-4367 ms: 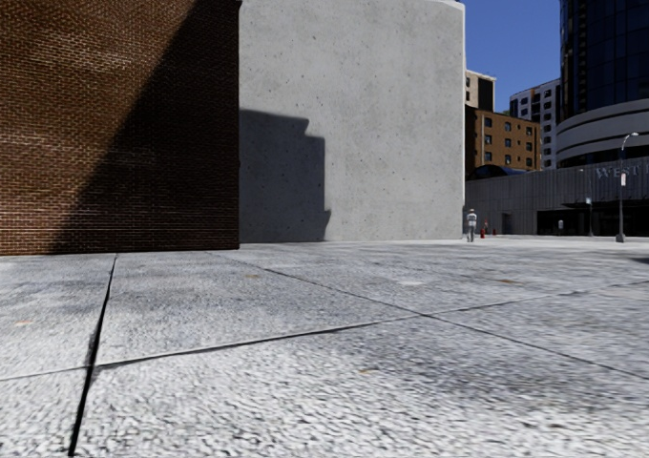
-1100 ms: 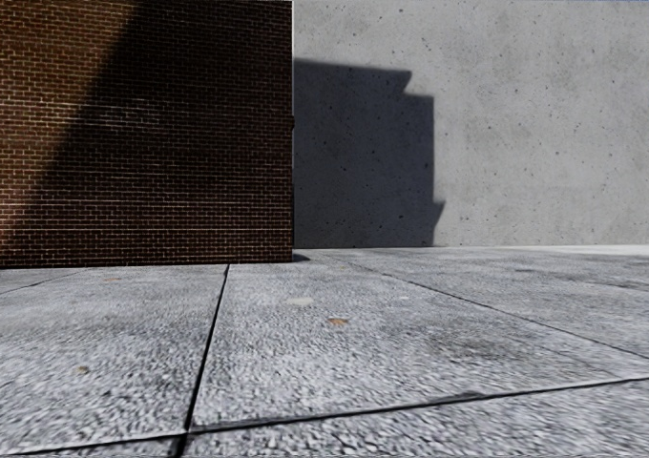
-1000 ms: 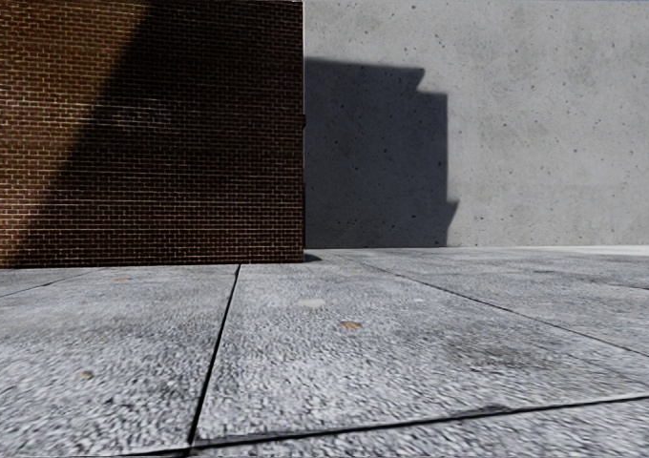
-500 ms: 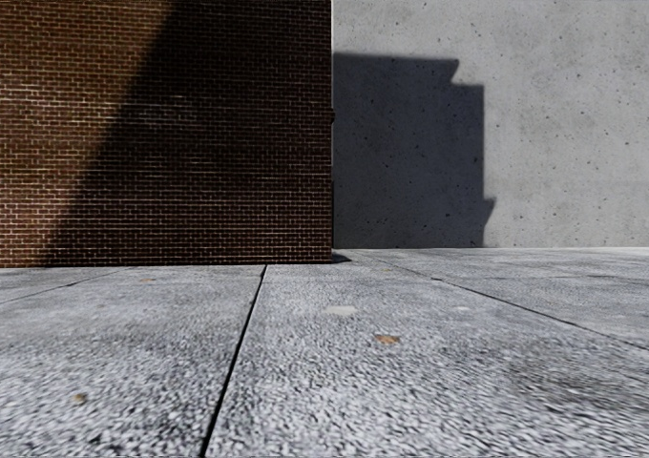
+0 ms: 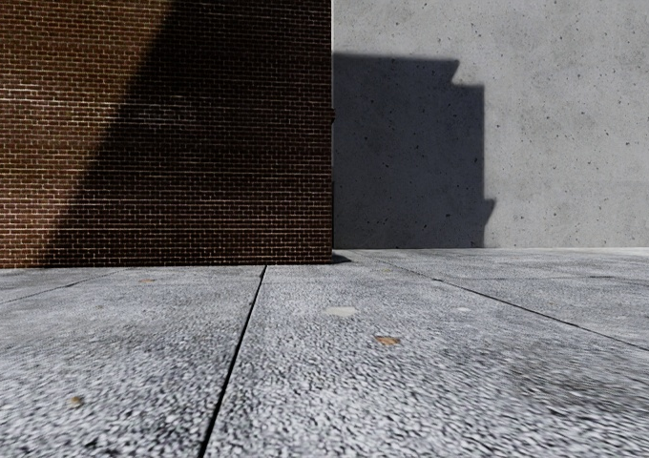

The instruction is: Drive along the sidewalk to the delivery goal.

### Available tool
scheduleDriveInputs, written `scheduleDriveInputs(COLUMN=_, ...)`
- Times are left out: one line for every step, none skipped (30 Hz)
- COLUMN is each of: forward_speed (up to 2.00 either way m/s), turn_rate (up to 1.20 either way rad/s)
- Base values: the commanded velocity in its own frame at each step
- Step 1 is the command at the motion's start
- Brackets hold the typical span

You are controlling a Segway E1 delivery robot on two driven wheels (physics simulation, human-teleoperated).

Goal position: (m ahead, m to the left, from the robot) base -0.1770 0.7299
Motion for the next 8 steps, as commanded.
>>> scheduleDriveInputs(forward_speed=0.0, turn_rate=0.0)
scheduleDriveInputs(forward_speed=0.0, turn_rate=0.0)
scheduleDriveInputs(forward_speed=0.0, turn_rate=0.0)
scheduleDriveInputs(forward_speed=0.0, turn_rate=0.0)
scheduleDriveInputs(forward_speed=0.0, turn_rate=0.0)
scheduleDriveInputs(forward_speed=0.0, turn_rate=0.0)
scheduleDriveInputs(forward_speed=0.0, turn_rate=0.0)
scheduleDriveInputs(forward_speed=0.0, turn_rate=0.0)
